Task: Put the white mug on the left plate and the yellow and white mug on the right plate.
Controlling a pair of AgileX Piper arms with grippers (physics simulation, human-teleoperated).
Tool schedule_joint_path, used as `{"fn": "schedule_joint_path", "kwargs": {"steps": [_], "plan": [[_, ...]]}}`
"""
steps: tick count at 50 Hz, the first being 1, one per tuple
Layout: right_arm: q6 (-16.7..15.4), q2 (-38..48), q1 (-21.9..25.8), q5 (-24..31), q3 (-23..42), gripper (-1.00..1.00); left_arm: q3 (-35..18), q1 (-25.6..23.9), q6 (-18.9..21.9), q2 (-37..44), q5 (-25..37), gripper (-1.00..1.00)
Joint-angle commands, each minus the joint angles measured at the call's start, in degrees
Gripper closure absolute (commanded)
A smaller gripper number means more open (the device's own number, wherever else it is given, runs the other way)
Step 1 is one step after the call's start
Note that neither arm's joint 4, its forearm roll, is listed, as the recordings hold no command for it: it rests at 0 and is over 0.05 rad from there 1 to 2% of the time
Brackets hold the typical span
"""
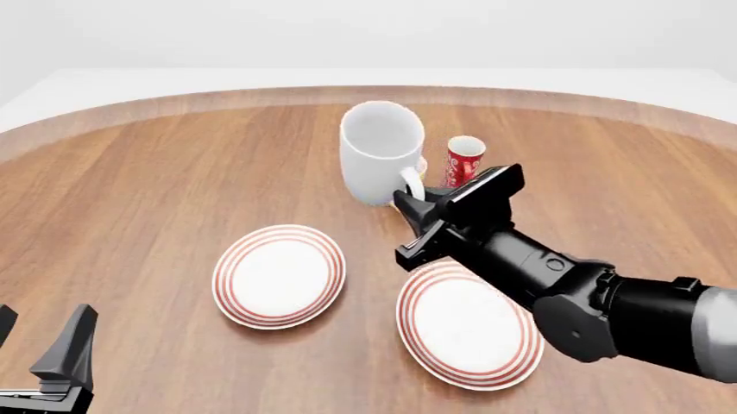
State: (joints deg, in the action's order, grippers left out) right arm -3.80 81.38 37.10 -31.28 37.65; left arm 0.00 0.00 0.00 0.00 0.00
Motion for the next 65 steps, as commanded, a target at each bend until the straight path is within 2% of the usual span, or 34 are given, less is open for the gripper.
{"fn": "schedule_joint_path", "kwargs": {"steps": [1, 11, 13, 65], "plan": [[0.6, 4.3, 1.4, -0.8, 2.7, 1.00, 0.0, 0.0, 0.0, 0.0, 0.0, -1.00], [0.6, 4.3, 1.4, -0.8, 2.7, 1.00, 0.0, 0.0, 0.0, 0.0, 0.0, -1.00], [1.2, 8.0, 2.5, -1.3, 4.9, 1.00, 0.0, 0.0, 0.0, 0.0, 0.0, -1.00], [3.8, 21.5, 7.1, -1.3, 13.5, 1.00, 0.0, 0.0, 0.0, 0.0, 0.0, -1.00]]}}
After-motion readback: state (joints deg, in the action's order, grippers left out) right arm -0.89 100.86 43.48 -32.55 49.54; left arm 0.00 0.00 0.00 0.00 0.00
